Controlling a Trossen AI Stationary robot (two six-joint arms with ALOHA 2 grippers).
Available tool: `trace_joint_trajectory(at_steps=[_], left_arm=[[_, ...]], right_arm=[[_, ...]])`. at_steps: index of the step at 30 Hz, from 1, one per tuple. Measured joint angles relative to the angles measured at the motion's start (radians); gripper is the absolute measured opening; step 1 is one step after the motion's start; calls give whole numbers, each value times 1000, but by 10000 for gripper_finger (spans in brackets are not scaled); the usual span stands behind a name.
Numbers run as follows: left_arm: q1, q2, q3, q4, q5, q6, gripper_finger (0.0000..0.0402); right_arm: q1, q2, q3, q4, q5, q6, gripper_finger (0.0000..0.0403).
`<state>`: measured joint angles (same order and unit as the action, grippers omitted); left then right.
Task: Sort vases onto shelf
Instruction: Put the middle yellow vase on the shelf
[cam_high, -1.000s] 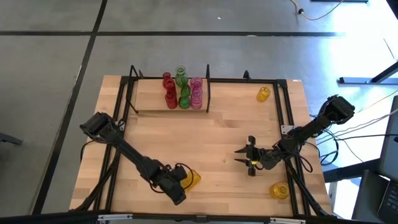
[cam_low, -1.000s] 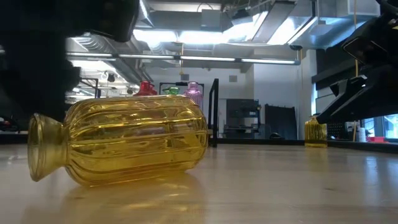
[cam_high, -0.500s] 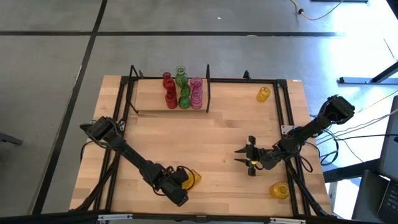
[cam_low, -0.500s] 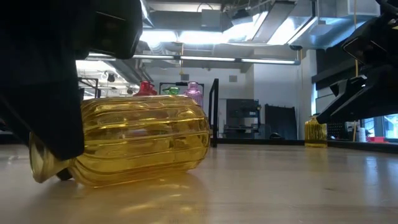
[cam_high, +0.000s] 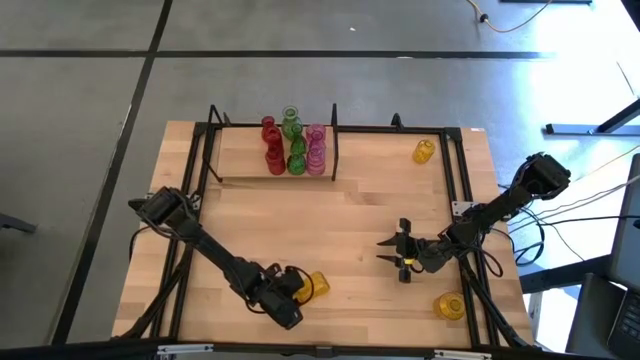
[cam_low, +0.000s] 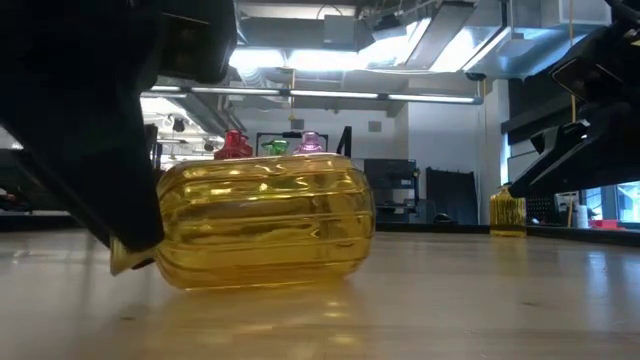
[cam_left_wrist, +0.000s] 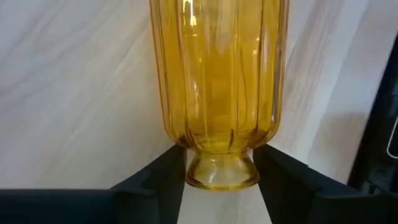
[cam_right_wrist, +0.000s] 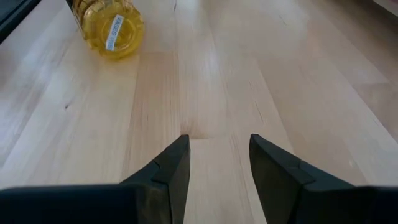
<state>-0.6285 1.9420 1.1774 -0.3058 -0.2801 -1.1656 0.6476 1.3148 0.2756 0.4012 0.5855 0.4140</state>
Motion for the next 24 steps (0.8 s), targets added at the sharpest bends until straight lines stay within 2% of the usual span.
trace_joint_trajectory(at_steps=[13, 21, 24], left_arm=[[1, -63, 0, -31, -80, 80, 163], [5, -110, 0, -48, -89, 144, 162], [8, -119, 0, -49, -96, 167, 162]], right_arm=[[0, 0, 0, 53, -7, -29, 149], [0, 0, 0, 237, -29, -83, 151], [-2, 0, 0, 301, -65, -96, 168]])
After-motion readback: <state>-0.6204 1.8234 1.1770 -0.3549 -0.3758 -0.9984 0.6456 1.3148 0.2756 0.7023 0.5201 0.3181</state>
